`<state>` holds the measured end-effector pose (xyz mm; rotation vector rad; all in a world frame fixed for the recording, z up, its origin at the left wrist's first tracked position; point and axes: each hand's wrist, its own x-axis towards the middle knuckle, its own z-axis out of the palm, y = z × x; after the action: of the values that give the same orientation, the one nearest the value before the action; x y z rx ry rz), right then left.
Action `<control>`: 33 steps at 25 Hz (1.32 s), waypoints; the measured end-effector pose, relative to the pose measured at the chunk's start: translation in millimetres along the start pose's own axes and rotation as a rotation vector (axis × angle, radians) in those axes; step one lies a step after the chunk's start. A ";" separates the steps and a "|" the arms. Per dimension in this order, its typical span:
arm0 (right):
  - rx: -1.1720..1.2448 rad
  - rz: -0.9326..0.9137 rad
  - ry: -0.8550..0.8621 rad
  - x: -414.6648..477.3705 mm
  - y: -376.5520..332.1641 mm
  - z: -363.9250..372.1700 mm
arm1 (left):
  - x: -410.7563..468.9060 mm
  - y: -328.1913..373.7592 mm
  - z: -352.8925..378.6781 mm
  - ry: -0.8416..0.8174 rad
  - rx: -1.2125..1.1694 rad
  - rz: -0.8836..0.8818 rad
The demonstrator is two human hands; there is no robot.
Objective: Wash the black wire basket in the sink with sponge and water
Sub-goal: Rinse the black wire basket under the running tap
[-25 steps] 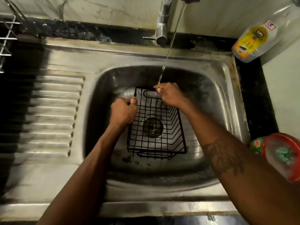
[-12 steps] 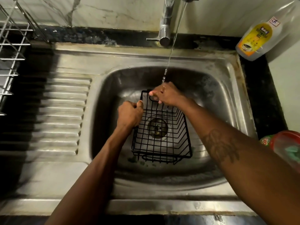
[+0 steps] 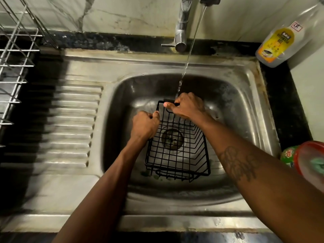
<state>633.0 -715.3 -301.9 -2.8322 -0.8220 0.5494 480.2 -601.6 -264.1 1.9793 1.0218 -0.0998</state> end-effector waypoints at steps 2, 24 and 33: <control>0.014 -0.004 -0.031 -1.9 1.5 1.6 | 1.8 0.4 1.3 -0.017 -0.001 -0.014; 0.335 -0.226 0.187 -17.8 1.9 -9.0 | -0.2 3.6 -2.4 0.020 -0.017 -0.025; 0.364 0.130 -0.154 1.5 -43.3 17.2 | 7.5 -1.4 0.5 0.054 -0.031 -0.043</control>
<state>606.4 -677.5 -308.1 -2.5406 -0.4992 0.8481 484.3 -597.0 -268.6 1.9414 1.0940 -0.0538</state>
